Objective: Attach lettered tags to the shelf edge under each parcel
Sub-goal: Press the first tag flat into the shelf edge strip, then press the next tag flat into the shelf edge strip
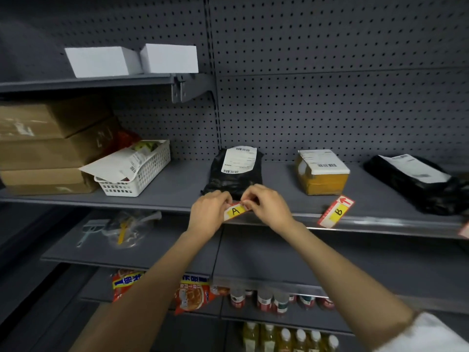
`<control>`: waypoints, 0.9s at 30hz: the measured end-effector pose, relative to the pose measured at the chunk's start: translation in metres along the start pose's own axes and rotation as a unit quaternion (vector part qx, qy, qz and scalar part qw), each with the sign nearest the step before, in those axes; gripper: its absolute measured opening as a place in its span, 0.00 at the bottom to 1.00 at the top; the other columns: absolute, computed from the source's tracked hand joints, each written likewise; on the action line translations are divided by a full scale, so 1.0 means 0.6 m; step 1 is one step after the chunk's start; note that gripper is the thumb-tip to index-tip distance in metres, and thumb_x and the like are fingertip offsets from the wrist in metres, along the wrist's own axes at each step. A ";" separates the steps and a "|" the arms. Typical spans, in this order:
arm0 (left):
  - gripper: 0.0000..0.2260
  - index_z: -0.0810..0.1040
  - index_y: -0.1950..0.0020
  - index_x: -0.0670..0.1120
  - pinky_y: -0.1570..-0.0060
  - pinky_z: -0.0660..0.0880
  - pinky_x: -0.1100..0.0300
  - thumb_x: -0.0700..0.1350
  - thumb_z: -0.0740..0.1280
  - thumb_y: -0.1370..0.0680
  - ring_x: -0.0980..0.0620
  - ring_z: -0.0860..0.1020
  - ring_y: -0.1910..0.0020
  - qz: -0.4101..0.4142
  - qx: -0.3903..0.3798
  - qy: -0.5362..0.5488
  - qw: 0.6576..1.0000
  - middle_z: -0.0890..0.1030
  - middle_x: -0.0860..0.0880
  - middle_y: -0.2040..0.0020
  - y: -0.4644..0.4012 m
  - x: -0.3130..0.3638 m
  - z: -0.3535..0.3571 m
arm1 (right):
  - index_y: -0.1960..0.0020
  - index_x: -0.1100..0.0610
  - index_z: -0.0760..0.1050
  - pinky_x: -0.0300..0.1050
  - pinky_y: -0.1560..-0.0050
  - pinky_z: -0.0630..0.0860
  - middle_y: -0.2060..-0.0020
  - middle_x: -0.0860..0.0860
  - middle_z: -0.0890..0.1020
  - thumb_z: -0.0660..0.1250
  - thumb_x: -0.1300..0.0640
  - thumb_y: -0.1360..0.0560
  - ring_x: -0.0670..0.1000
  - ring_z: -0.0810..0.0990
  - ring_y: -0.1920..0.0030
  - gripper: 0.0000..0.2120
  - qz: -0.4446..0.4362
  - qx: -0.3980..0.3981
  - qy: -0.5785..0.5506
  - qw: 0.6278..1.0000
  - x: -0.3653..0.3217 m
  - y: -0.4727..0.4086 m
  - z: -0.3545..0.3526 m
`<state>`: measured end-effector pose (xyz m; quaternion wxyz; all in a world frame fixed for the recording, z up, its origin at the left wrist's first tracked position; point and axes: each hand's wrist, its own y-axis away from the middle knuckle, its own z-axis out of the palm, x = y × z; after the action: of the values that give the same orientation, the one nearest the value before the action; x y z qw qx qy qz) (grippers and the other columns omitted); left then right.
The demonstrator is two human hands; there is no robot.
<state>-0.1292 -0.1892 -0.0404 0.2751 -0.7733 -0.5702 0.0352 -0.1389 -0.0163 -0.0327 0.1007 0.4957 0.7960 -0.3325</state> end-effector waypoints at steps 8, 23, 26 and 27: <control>0.04 0.81 0.55 0.46 0.57 0.72 0.54 0.39 0.68 0.27 0.49 0.76 0.53 -0.055 0.050 0.081 0.994 0.80 0.47 0.55 0.026 -0.019 0.018 | 0.54 0.52 0.81 0.46 0.46 0.69 0.53 0.50 0.77 0.70 0.55 0.28 0.52 0.74 0.49 0.04 0.023 0.030 0.070 0.997 -0.001 0.031 0.020; 0.10 0.78 0.47 0.48 0.52 0.71 0.56 0.41 0.69 0.27 0.49 0.74 0.49 -0.019 0.080 0.129 0.988 0.79 0.48 0.51 0.012 0.070 0.037 | 0.45 0.51 0.78 0.46 0.49 0.66 0.48 0.51 0.78 0.66 0.56 0.25 0.54 0.75 0.47 0.09 0.029 0.105 0.166 0.980 0.052 0.101 -0.071; 0.09 0.78 0.47 0.48 0.53 0.72 0.55 0.42 0.69 0.27 0.49 0.74 0.50 0.001 0.052 0.174 0.983 0.79 0.47 0.52 -0.009 0.147 0.059 | 0.45 0.53 0.78 0.49 0.50 0.67 0.48 0.53 0.78 0.67 0.57 0.26 0.57 0.75 0.48 0.11 0.072 0.136 0.188 0.970 0.086 0.131 -0.122; 0.09 0.78 0.48 0.48 0.54 0.72 0.56 0.42 0.69 0.27 0.49 0.75 0.50 0.009 0.043 0.184 0.982 0.79 0.47 0.52 -0.012 0.172 0.068 | 0.44 0.52 0.77 0.49 0.51 0.67 0.47 0.54 0.78 0.67 0.57 0.26 0.57 0.75 0.48 0.12 0.082 0.135 0.206 0.966 0.097 0.139 -0.138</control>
<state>-0.1145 -0.0791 -0.0447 0.4082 -0.7589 -0.5009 -0.0810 -0.0818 0.1019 -0.0341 -0.1061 0.6262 0.7038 -0.3184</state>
